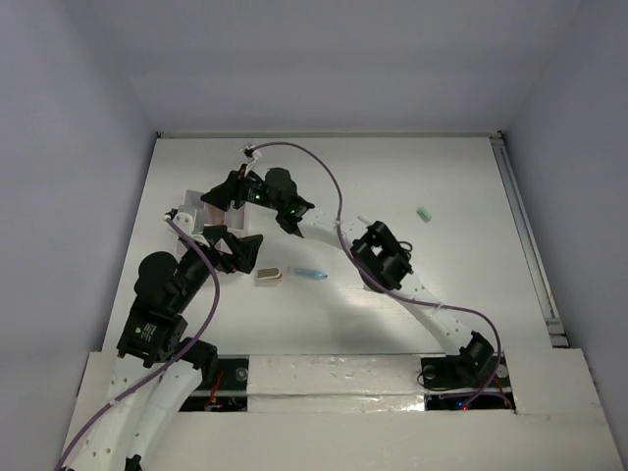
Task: Sort the stationery into containers
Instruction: Place the stationery in the storage box, then pick up the stationery from the center of the board.
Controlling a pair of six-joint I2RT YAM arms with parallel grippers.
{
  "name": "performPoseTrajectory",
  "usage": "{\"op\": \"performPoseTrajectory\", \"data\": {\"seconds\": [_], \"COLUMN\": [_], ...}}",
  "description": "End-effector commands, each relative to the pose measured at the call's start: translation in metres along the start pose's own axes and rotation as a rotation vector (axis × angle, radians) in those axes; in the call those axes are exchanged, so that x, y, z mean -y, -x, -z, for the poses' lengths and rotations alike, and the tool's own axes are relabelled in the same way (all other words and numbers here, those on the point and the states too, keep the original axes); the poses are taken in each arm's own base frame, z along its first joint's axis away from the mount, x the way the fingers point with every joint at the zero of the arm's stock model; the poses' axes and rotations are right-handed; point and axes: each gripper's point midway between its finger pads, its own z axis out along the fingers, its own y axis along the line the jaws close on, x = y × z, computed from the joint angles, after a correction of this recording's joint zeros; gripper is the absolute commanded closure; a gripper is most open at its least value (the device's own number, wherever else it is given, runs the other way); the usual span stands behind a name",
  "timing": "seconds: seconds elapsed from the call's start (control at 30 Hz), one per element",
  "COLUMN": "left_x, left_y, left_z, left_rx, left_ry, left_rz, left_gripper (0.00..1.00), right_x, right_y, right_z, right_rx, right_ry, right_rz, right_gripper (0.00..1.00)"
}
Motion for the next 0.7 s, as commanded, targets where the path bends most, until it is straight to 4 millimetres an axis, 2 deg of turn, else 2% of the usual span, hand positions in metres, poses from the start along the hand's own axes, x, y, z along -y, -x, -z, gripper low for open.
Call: {"op": "performPoseTrajectory", "data": {"seconds": [0.0, 0.03, 0.07, 0.13, 0.17, 0.2, 0.23, 0.27, 0.3, 0.33, 0.37, 0.4, 0.43, 0.47, 0.5, 0.53, 0.57, 0.6, 0.67], "left_x": [0.014, 0.013, 0.013, 0.013, 0.013, 0.013, 0.013, 0.013, 0.014, 0.014, 0.014, 0.015, 0.015, 0.015, 0.016, 0.015, 0.018, 0.018, 0.018], "left_y": [0.029, 0.028, 0.028, 0.029, 0.028, 0.029, 0.029, 0.029, 0.030, 0.030, 0.030, 0.031, 0.031, 0.031, 0.031, 0.031, 0.031, 0.031, 0.030], "left_z": [0.006, 0.005, 0.005, 0.005, 0.006, 0.006, 0.006, 0.006, 0.006, 0.006, 0.006, 0.007, 0.007, 0.007, 0.007, 0.007, 0.007, 0.007, 0.007], "left_rx": [0.079, 0.076, 0.078, 0.078, 0.078, 0.080, 0.080, 0.082, 0.084, 0.083, 0.084, 0.088, 0.087, 0.087, 0.088, 0.087, 0.087, 0.087, 0.085], "left_ry": [-0.043, -0.042, -0.041, -0.040, -0.040, -0.040, -0.040, -0.041, -0.043, -0.045, -0.046, -0.049, -0.051, -0.051, -0.053, -0.051, -0.060, -0.060, -0.063], "left_rz": [-0.012, -0.012, -0.010, -0.010, -0.010, -0.012, -0.011, -0.011, -0.013, -0.013, -0.013, -0.014, -0.014, -0.014, -0.014, -0.016, -0.015, -0.016, -0.016], "left_gripper": [0.01, 0.01, 0.01, 0.01, 0.01, 0.01, 0.01, 0.01, 0.01, 0.01, 0.01, 0.01, 0.01, 0.01, 0.01, 0.01, 0.01, 0.01, 0.01], "right_x": [-0.030, -0.043, -0.039, -0.045, -0.059, -0.046, -0.038, -0.035, -0.049, -0.032, -0.020, -0.035, -0.015, -0.001, 0.004, 0.010, 0.021, 0.036, 0.050], "right_y": [0.027, 0.042, 0.037, 0.044, 0.072, 0.054, 0.071, 0.077, 0.104, 0.086, 0.098, 0.121, 0.102, 0.109, 0.110, 0.104, 0.096, 0.090, 0.085], "right_z": [-0.004, -0.003, 0.000, 0.006, 0.012, 0.023, 0.035, 0.045, 0.057, 0.077, 0.094, 0.107, 0.127, 0.145, 0.156, 0.173, 0.189, 0.215, 0.242], "right_rx": [0.051, 0.072, 0.063, 0.070, 0.119, 0.083, 0.116, 0.124, 0.162, 0.130, 0.140, 0.162, 0.101, 0.091, 0.059, -0.018, -0.067, -0.140, -0.220], "right_ry": [0.052, 0.067, 0.051, 0.044, 0.050, 0.013, -0.004, -0.019, -0.018, -0.064, -0.103, -0.105, -0.179, -0.232, -0.266, -0.347, -0.418, -0.541, -0.663], "right_rz": [0.068, 0.084, 0.087, 0.101, 0.127, 0.108, 0.120, 0.118, 0.130, 0.110, 0.111, 0.141, 0.111, 0.111, 0.146, 0.132, 0.136, 0.180, 0.212], "right_gripper": [0.34, 0.34, 0.34, 0.34, 0.34, 0.34, 0.34, 0.34, 0.34, 0.35, 0.36, 0.38, 0.45, 0.53, 0.62, 0.72, 0.77, 0.80, 0.80]}}
